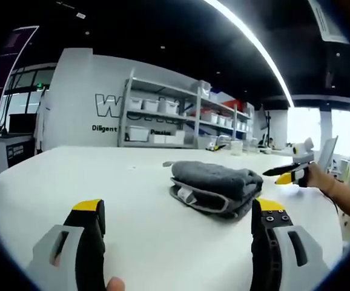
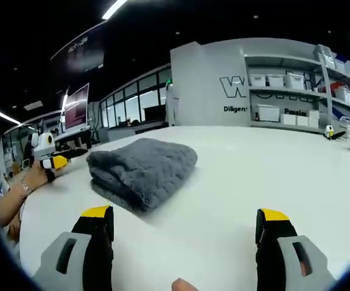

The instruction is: Open the folded towel by lifting each exposed corner and separating the folded layers until the towel lies flat within the target outline without major curled edges

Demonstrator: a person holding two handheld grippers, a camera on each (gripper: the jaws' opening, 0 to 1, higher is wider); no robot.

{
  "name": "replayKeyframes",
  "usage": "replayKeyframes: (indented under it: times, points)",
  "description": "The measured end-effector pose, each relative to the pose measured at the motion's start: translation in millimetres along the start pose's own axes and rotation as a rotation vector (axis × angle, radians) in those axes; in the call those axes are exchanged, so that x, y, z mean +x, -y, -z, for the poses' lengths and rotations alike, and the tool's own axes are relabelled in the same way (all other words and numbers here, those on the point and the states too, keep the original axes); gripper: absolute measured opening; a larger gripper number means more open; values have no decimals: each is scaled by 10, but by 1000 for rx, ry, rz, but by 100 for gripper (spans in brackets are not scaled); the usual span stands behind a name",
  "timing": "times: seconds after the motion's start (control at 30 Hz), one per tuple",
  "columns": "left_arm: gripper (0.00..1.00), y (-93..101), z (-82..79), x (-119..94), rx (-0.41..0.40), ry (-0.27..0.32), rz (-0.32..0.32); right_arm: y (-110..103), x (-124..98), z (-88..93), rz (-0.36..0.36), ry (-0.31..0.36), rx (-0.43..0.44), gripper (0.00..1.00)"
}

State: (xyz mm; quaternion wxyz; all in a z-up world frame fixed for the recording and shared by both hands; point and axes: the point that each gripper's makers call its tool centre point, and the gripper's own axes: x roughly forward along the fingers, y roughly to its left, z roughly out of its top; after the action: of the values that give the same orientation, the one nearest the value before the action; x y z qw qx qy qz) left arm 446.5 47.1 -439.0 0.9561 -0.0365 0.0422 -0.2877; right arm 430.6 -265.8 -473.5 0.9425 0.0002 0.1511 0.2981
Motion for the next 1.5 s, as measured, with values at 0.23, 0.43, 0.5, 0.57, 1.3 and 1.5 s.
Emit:
replayKeyframes:
  times: [0.23,0.43,0.5,0.57,1.3,1.5]
  points:
    - [99,4,-1,-11,5,0,-4,-1,14,-13,-5,1,-7,100]
    - [99,20,0,-24,5,2,-4,-4,11,-43,-5,8,-16,100]
    - [99,18,0,-26,9,1,-7,-12,-5,-86,-9,24,-13,100]
    - [99,17,5,-23,8,-1,-7,-29,-16,-122,-14,38,-12,100]
    - [98,-21,-10,-37,-8,4,-12,-440,41,-262,-163,87,-175,99]
    - [98,12,-1,-34,-1,1,-6,-634,59,-289,-248,111,-199,99]
